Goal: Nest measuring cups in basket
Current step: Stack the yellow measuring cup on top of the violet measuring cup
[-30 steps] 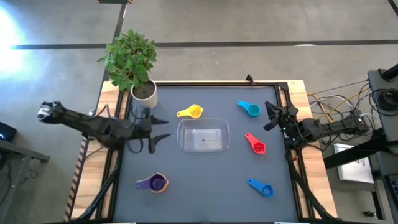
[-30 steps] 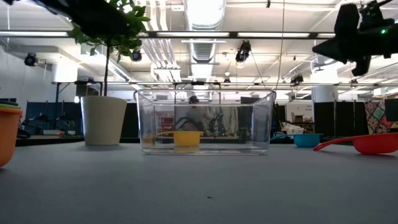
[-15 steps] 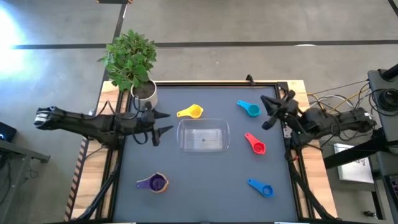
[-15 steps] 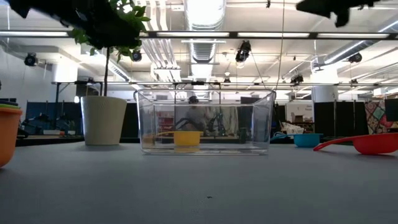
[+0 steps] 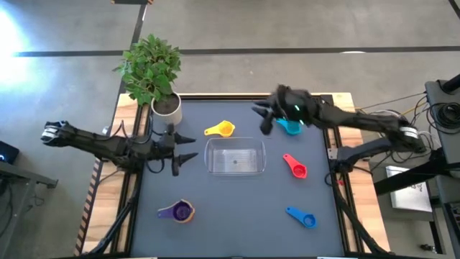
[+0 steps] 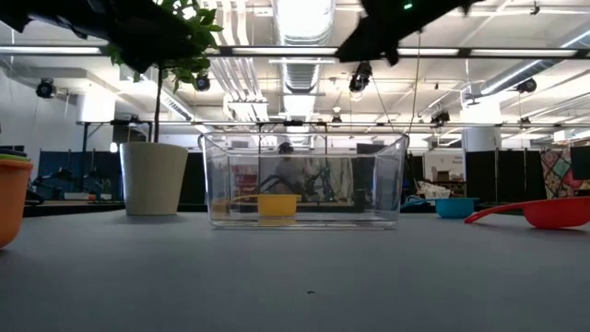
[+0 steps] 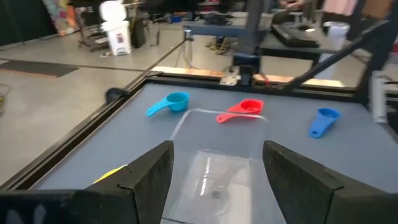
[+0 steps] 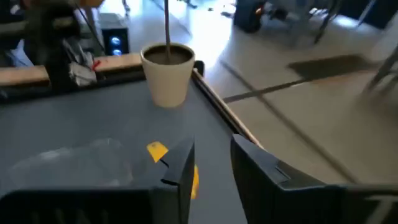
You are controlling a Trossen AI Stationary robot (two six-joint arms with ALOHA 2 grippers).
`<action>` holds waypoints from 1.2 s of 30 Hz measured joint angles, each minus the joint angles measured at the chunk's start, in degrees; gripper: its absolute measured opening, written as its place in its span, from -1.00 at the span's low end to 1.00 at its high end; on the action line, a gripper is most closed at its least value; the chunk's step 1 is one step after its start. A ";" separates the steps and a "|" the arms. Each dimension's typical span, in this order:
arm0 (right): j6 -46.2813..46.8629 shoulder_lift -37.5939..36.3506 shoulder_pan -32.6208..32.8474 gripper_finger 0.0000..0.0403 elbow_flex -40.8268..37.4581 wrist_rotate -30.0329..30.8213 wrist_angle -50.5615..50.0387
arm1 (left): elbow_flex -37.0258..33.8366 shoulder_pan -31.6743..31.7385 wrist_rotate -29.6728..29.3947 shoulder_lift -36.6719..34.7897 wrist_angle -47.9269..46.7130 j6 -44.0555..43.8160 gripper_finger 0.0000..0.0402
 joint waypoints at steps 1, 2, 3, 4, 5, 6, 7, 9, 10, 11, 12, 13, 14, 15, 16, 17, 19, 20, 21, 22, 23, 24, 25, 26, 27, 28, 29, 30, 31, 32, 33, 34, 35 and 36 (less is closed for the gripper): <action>0.17 2.68 -1.80 -0.48 1.96 -2.38 -0.17 | 0.01 -0.78 0.00 -0.58 -0.34 -0.03 0.15; 0.26 5.56 -3.35 -0.46 3.82 -4.40 -1.00 | 0.04 -1.52 0.02 -1.37 -1.08 -0.15 0.15; 0.19 8.56 -4.61 -0.45 5.71 -5.95 -1.89 | 0.04 -2.21 -0.03 -2.28 -2.11 -0.40 0.15; -0.13 11.47 -5.69 -0.43 7.68 -6.98 -2.71 | 0.04 -2.83 -0.18 -3.18 -2.92 -0.94 0.15; -0.78 14.24 -6.68 -0.42 9.44 -7.53 -3.83 | 0.04 -3.37 -0.68 -4.05 -3.66 -1.64 0.15; -1.55 17.01 -7.62 -0.41 11.36 -7.83 -5.31 | 0.07 -3.85 -1.30 -5.00 -4.82 -2.39 0.15; -2.00 19.48 -8.41 -0.40 13.47 -8.06 -6.32 | 0.07 -4.34 -1.82 -5.95 -6.06 -3.13 0.15; -2.85 23.91 -10.29 -0.39 17.94 -8.89 -7.75 | -0.35 -5.09 -2.54 -7.41 -6.80 -4.46 0.15; -3.07 26.11 -11.21 -0.39 20.07 -10.14 -9.26 | -0.85 -5.35 -2.65 -8.11 -6.84 -4.70 0.15; -3.23 28.29 -12.05 -0.39 21.99 -11.78 -10.61 | -1.39 -5.55 -2.67 -8.70 -6.89 -4.83 0.15; -3.22 30.57 -12.81 -0.39 23.79 -13.54 -11.85 | -1.93 -5.62 -2.71 -9.21 -6.93 -5.13 0.15; -3.25 32.83 -13.37 -0.39 25.57 -15.29 -13.42 | -2.51 -5.62 -3.03 -9.69 -6.97 -5.44 0.15; -3.37 35.05 -13.67 -0.40 27.22 -16.91 -15.03 | -3.08 -5.62 -3.56 -10.23 -7.02 -5.77 0.15; -3.74 37.02 -13.75 -0.40 28.84 -18.28 -16.24 | -3.59 -5.62 -3.88 -10.73 -7.05 -6.00 0.15; -4.16 38.79 -13.76 -0.40 30.56 -19.44 -17.10 | -4.00 -5.60 -4.07 -11.17 -7.12 -6.11 0.15; -4.56 40.44 -13.71 -0.40 32.13 -20.22 -17.66 | -4.34 -5.59 -4.14 -11.52 -7.14 -6.21 0.15; -5.59 43.61 -13.67 -0.40 35.07 -21.64 -19.09 | -4.76 -5.59 -4.14 -12.20 -7.16 -6.62 0.15; -6.08 45.30 -13.69 -0.40 36.52 -21.70 -20.37 | -4.88 -5.59 -4.14 -12.47 -7.17 -6.77 0.15; -6.48 47.00 -13.67 -0.40 38.01 -21.67 -21.90 | -4.92 -5.59 -4.14 -12.72 -7.12 -6.89 0.15; -6.91 48.81 -13.57 -0.40 39.45 -21.56 -23.59 | -5.02 -5.59 -4.14 -12.88 -7.06 -6.93 0.15; -7.26 50.36 -13.48 -0.40 40.92 -21.46 -25.31 | -5.10 -5.59 -4.14 -12.97 -7.06 -7.04 0.15; -7.66 51.71 -13.29 -0.40 42.38 -21.50 -26.85 | -5.14 -5.59 -4.12 -13.06 -7.06 -7.11 0.15; -8.14 52.93 -13.15 -0.40 43.92 -21.88 -28.20 | -5.16 -5.59 -4.14 -13.09 -7.08 -7.11 0.15; -8.72 54.06 -13.05 -0.40 45.54 -22.84 -29.56 | -5.16 -5.59 -4.14 -13.09 -7.08 -7.11 0.15; -8.95 55.21 -13.00 -0.40 47.10 -24.21 -30.97 | -5.16 -5.59 -4.14 -13.09 -7.08 -7.11 0.15; -9.02 56.42 -12.96 -0.40 48.63 -25.51 -32.40 | -5.16 -5.59 -4.14 -13.09 -7.08 -7.11 0.15; -9.18 57.60 -12.99 -0.40 50.00 -26.31 -33.95 | -5.16 -5.59 -4.14 -13.09 -7.12 -7.11 0.15; -9.54 58.85 -12.81 -0.39 51.28 -26.99 -35.71 | -5.16 -5.59 -4.14 -13.09 -7.23 -7.11 0.15; -10.16 60.08 -12.71 -0.39 52.52 -27.13 -37.34 | -5.16 -5.59 -4.13 -13.07 -7.38 -7.11 0.15; -10.58 61.06 -12.50 -0.38 53.72 -27.05 -38.83 | -5.16 -5.59 -4.12 -13.07 -7.57 -7.11 0.15; -11.12 61.84 -12.20 -0.38 54.80 -27.10 -40.43 | -5.18 -5.59 -4.12 -13.07 -7.76 -7.18 0.15; -11.78 62.31 -11.88 -0.37 55.62 -27.32 -41.66 | -5.20 -5.59 -4.12 -13.05 -7.86 -7.32 0.15; -12.12 62.75 -11.67 -0.37 56.34 -27.51 -42.41 | -5.20 -5.59 -4.11 -13.05 -7.86 -7.34 0.15; -12.46 63.14 -11.48 -0.36 56.92 -27.69 -42.98 | -5.20 -5.59 -4.09 -13.07 -7.86 -7.51 0.15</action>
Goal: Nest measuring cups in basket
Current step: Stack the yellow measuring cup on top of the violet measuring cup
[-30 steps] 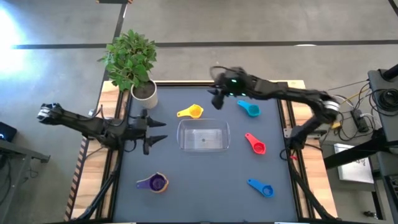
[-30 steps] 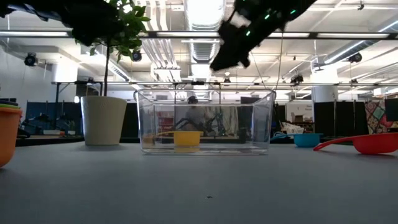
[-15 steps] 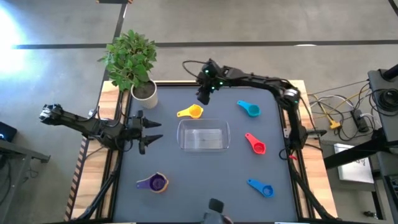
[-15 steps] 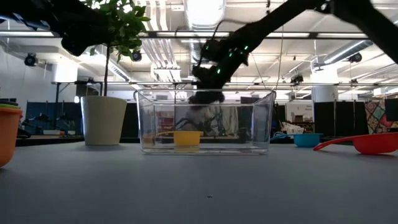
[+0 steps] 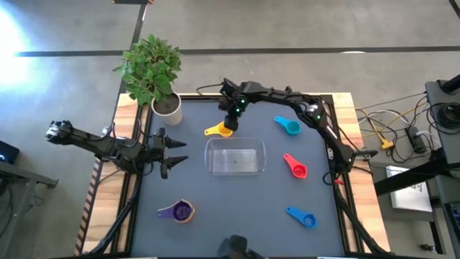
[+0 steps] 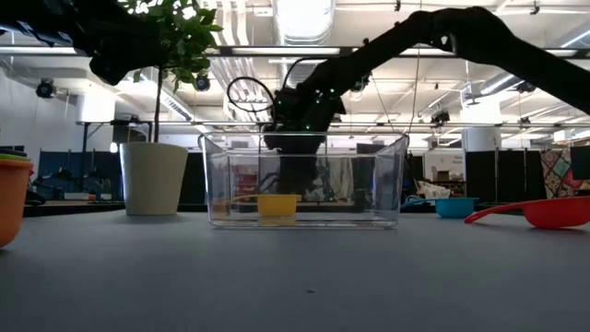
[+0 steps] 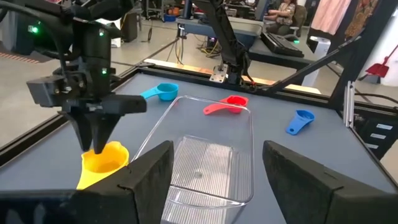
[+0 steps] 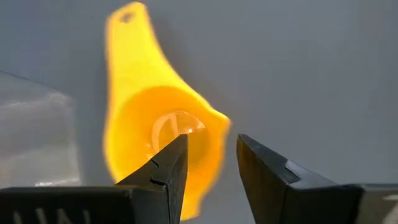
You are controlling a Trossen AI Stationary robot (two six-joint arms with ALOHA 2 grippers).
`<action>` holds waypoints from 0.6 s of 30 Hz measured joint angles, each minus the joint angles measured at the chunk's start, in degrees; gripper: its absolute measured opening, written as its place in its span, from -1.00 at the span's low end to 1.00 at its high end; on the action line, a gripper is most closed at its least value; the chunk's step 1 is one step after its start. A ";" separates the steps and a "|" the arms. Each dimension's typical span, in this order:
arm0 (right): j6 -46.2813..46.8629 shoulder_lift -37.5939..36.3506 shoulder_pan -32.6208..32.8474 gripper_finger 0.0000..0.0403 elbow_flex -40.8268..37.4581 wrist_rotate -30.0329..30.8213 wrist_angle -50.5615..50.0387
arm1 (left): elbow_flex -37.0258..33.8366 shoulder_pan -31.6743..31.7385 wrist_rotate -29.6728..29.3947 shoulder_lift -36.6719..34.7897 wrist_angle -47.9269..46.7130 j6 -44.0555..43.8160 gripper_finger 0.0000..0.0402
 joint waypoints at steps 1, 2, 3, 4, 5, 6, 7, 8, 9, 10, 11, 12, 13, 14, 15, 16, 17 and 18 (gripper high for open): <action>-0.16 0.38 0.08 -0.36 0.17 -0.13 -0.26 | 0.00 0.00 0.02 -0.02 0.00 -0.08 0.15; -0.21 0.87 0.06 -0.35 0.28 -0.07 -0.49 | 0.00 0.00 0.02 -0.02 0.00 -0.14 0.15; -0.19 1.33 -0.03 -0.35 0.31 0.15 -0.57 | 0.00 0.00 0.07 -0.02 0.00 -0.16 0.15; -0.12 1.89 -0.08 -0.36 0.39 0.43 -0.68 | 0.00 0.00 0.13 -0.02 0.00 -0.22 0.15; -0.03 2.30 -0.09 -0.36 0.51 0.74 -0.76 | 0.00 0.00 0.13 -0.02 -0.01 -0.23 0.15; 0.02 2.39 -0.11 -0.37 0.52 0.93 -0.73 | 0.00 0.00 0.15 0.04 0.00 -0.23 0.15; 0.00 2.40 -0.10 -0.39 0.52 1.01 -0.68 | 0.00 0.00 0.15 0.12 0.00 -0.24 0.15; 0.00 2.34 -0.07 -0.40 0.53 1.44 -0.38 | 0.00 0.00 0.15 0.23 0.00 -0.25 0.15; -0.02 2.24 -0.04 -0.42 0.58 2.11 -0.20 | 0.00 0.00 0.15 0.27 -0.01 -0.25 0.15; -0.14 2.24 -0.03 -0.45 0.61 2.79 -0.19 | 0.00 0.00 0.15 0.28 -0.04 -0.23 0.15; -0.15 2.24 -0.03 -0.49 0.61 3.39 -0.27 | 0.00 0.00 0.15 0.28 -0.04 -0.25 0.15; -0.17 2.24 -0.05 -0.53 0.61 3.69 -0.33 | 0.00 0.00 0.15 0.24 0.00 -0.23 0.15; -0.19 2.24 -0.07 -0.59 0.61 3.73 -0.41 | 0.00 0.02 0.15 0.24 -0.02 -0.23 0.15; -0.32 2.15 -0.09 -0.65 0.61 3.75 -0.42 | 0.01 0.04 0.15 0.26 -0.01 -0.23 0.15; -0.57 1.95 -0.09 -0.73 0.61 3.78 -0.37 | 0.02 0.04 0.15 0.28 -0.02 -0.23 0.15; -0.61 1.65 -0.08 -0.82 0.61 3.78 -0.35 | 0.04 0.04 0.15 0.32 0.00 -0.25 0.15; -0.60 1.40 -0.05 -0.89 0.61 3.77 -0.27 | 0.04 0.04 0.13 0.35 0.00 -0.25 0.15; -0.35 1.09 -0.05 -0.92 0.61 3.77 -0.22 | 0.04 0.04 0.13 0.35 0.00 -0.31 0.15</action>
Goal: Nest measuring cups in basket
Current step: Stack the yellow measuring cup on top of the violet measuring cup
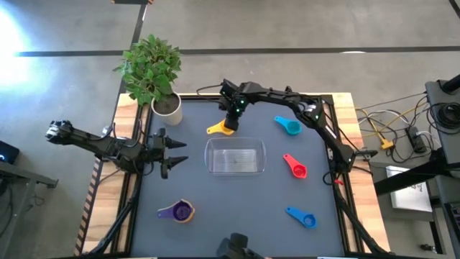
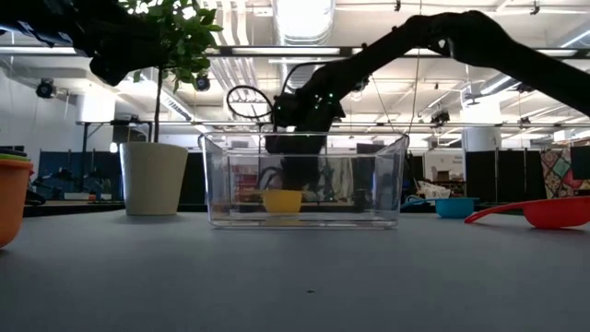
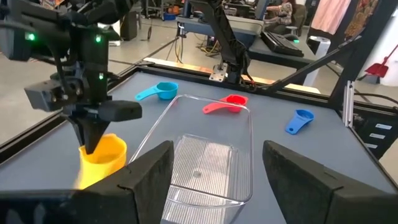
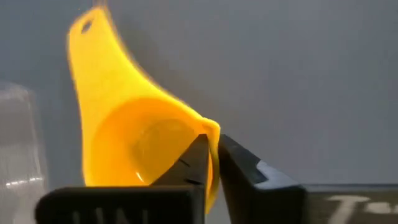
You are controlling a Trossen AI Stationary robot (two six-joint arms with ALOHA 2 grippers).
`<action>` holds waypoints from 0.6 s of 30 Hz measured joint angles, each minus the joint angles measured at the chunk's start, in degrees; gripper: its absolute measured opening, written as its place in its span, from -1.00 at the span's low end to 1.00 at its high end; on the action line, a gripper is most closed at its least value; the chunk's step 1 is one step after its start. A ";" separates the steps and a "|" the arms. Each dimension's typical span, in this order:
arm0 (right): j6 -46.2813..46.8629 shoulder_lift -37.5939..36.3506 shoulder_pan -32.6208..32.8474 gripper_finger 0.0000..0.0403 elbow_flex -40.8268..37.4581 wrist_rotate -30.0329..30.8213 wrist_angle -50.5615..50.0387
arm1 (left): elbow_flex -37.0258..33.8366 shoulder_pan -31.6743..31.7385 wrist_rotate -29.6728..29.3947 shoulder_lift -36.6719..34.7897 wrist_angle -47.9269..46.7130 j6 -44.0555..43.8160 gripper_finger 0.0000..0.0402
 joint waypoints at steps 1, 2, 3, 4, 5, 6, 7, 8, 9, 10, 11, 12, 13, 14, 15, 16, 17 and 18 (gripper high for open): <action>0.24 -0.38 0.00 -0.93 0.00 0.18 -0.04 | 0.00 0.00 0.00 0.00 0.00 -0.28 0.15; 0.37 -0.79 0.00 -0.94 0.00 1.03 -0.22 | 0.02 0.00 0.00 0.00 0.00 -0.58 0.15; 0.45 -1.40 0.13 -0.95 0.00 1.91 -0.37 | 0.06 0.00 -0.02 0.00 -0.04 -0.81 0.15; 0.85 -2.25 0.13 -0.95 -0.02 2.61 -0.52 | 0.21 0.00 -0.02 0.00 -0.04 -0.82 0.15; 1.26 -3.30 0.21 -0.95 -0.04 3.07 -0.51 | 0.38 0.00 -0.02 0.00 -0.08 -0.86 0.15; 1.77 -4.50 0.23 -0.95 -0.04 3.11 -0.47 | 0.59 0.00 -0.04 0.00 -0.08 -1.01 0.15; 2.33 -5.76 0.36 -0.95 -0.04 3.12 -0.43 | 0.86 0.00 -0.04 0.01 -0.09 -1.05 0.15; 2.76 -7.02 0.57 -0.95 -0.03 3.31 -0.33 | 1.20 0.00 -0.04 0.04 -0.26 -1.04 0.15; 3.40 -8.23 0.87 -0.96 0.00 3.76 -0.25 | 1.62 0.00 -0.06 0.12 -0.64 -1.03 0.15; 3.82 -9.38 1.33 -0.96 -0.05 4.52 -0.27 | 2.10 0.00 -0.07 0.26 -1.12 -1.04 0.15; 3.87 -10.44 1.95 -0.96 -0.16 5.63 -0.30 | 2.48 0.00 -0.11 0.44 -1.49 -1.06 0.15; 3.86 -11.46 2.64 -0.96 -0.21 6.63 -0.42 | 2.88 0.00 -0.11 0.66 -1.79 -1.06 0.15; 4.05 -12.51 3.32 -0.96 -0.32 7.41 -0.49 | 3.36 0.00 -0.11 0.89 -2.35 -1.01 0.15; 4.33 -13.54 4.06 -0.96 -0.46 7.82 -0.53 | 3.79 0.00 -0.13 1.24 -2.86 -0.95 0.15; 4.77 -14.57 4.81 -0.96 -0.55 7.93 -0.48 | 4.42 0.00 -0.15 1.64 -3.78 -0.91 0.15; 5.16 -15.49 5.67 -0.96 -0.55 8.01 -0.38 | 5.19 0.00 -0.17 2.06 -4.77 -0.87 0.15; 5.42 -16.46 6.47 -0.96 -0.70 8.08 -0.17 | 5.95 0.00 -0.19 2.58 -5.69 -0.84 0.15; 5.68 -17.20 7.36 -0.96 -0.96 8.15 -0.09 | 6.64 0.00 -0.20 3.24 -6.38 -0.84 0.15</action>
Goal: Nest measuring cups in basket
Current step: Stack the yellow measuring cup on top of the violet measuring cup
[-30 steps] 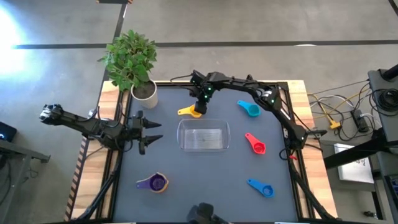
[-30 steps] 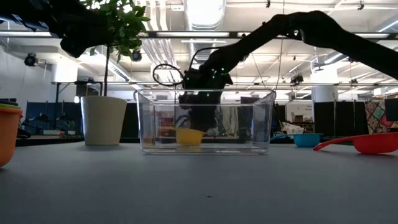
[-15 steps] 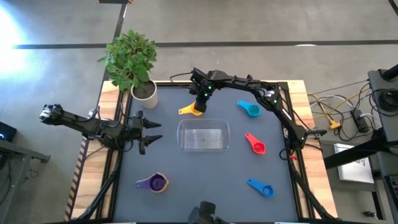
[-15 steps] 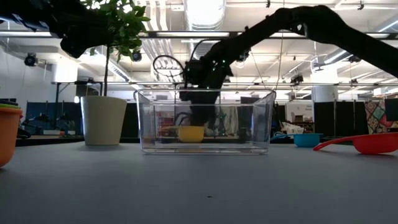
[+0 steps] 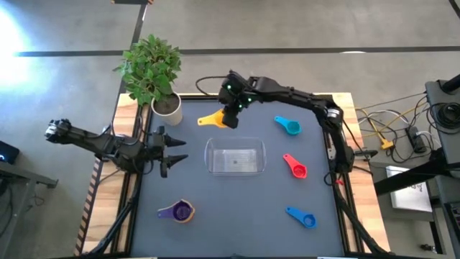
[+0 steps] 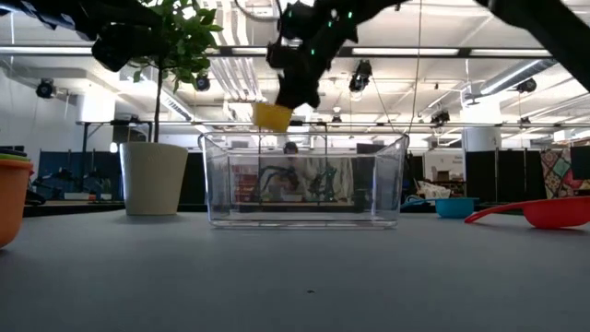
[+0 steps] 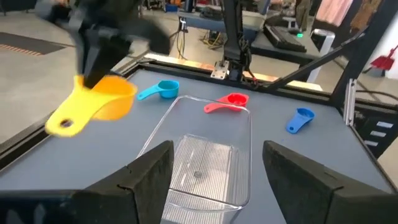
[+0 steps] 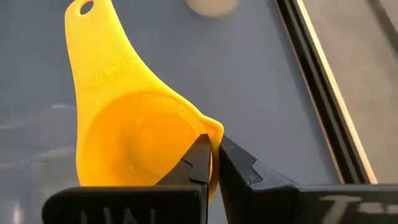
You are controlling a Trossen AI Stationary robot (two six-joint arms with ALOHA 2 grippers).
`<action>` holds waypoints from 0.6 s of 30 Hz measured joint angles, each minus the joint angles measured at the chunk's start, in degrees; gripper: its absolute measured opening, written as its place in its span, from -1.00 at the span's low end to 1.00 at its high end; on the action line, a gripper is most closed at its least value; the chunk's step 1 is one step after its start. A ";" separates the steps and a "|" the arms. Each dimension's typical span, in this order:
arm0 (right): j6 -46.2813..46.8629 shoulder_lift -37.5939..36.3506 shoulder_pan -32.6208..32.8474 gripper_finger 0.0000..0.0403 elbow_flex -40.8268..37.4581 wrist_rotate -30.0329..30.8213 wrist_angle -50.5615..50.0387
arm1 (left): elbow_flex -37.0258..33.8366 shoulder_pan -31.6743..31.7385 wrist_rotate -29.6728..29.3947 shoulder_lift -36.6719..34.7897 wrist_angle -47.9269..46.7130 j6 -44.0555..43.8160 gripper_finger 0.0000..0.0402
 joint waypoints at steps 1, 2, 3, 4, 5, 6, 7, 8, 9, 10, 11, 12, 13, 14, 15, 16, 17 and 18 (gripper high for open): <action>0.19 -0.74 0.96 -0.96 -0.40 0.70 0.05 | 0.82 0.00 0.00 0.76 -0.69 0.01 0.15; 0.22 -1.38 1.86 -0.96 -0.95 1.15 0.05 | 1.60 -0.02 0.00 1.51 -1.28 0.04 0.15; 0.31 -1.78 2.88 -0.96 -1.59 1.34 0.12 | 2.37 -0.02 0.00 2.42 -2.00 0.02 0.15; 0.66 -2.39 3.69 -0.96 -2.38 1.70 0.34 | 3.26 -0.02 0.00 3.51 -2.58 0.08 0.15; 0.96 -2.90 4.49 -0.96 -3.25 2.18 0.45 | 4.01 -0.07 0.02 4.54 -2.99 0.40 0.15; 1.14 -3.32 5.34 -0.96 -4.13 2.31 0.62 | 4.68 -0.20 0.01 5.60 -3.42 0.86 0.15; 1.34 -3.89 5.95 -0.96 -5.01 2.27 1.14 | 5.43 -0.36 -0.01 6.64 -3.75 1.36 0.15; 1.75 -4.56 6.48 -0.96 -6.09 2.32 2.03 | 6.14 -0.50 0.00 7.65 -4.05 1.72 0.15; 2.34 -5.23 7.00 -0.96 -7.38 2.31 2.98 | 6.81 -0.66 -0.02 8.73 -4.41 1.90 0.15; 2.72 -5.78 7.49 -0.96 -8.54 2.36 3.91 | 7.64 -0.80 -0.27 9.84 -5.17 2.00 0.15; 3.13 -6.19 7.86 -0.96 -9.57 2.45 4.82 | 8.47 -1.04 -0.71 10.87 -5.92 2.19 0.15; 3.63 -6.50 8.20 -0.96 -10.60 2.47 5.54 | 9.38 -1.25 -0.89 11.98 -6.80 2.55 0.15; 4.14 -6.76 8.47 -0.96 -11.65 2.47 5.84 | 10.26 -1.48 -1.13 13.12 -7.40 3.03 0.15; 4.49 -6.92 8.73 -0.96 -12.62 2.47 5.96 | 11.31 -1.68 -1.87 14.34 -8.00 3.43 0.15; 4.86 -7.05 8.99 -0.96 -13.48 2.48 6.41 | 12.29 -1.89 -2.43 15.54 -8.72 3.80 0.15; 5.38 -7.12 9.18 -0.96 -14.25 2.49 6.99 | 13.27 -2.04 -2.77 16.80 -9.70 4.28 0.15; 5.69 -7.28 9.37 -0.96 -15.00 2.49 7.45 | 14.29 -2.12 -3.04 18.10 -10.57 4.86 0.15; 6.02 -7.47 9.46 -0.96 -15.74 2.49 7.94 | 15.32 -2.19 -3.13 19.35 -11.61 5.40 0.15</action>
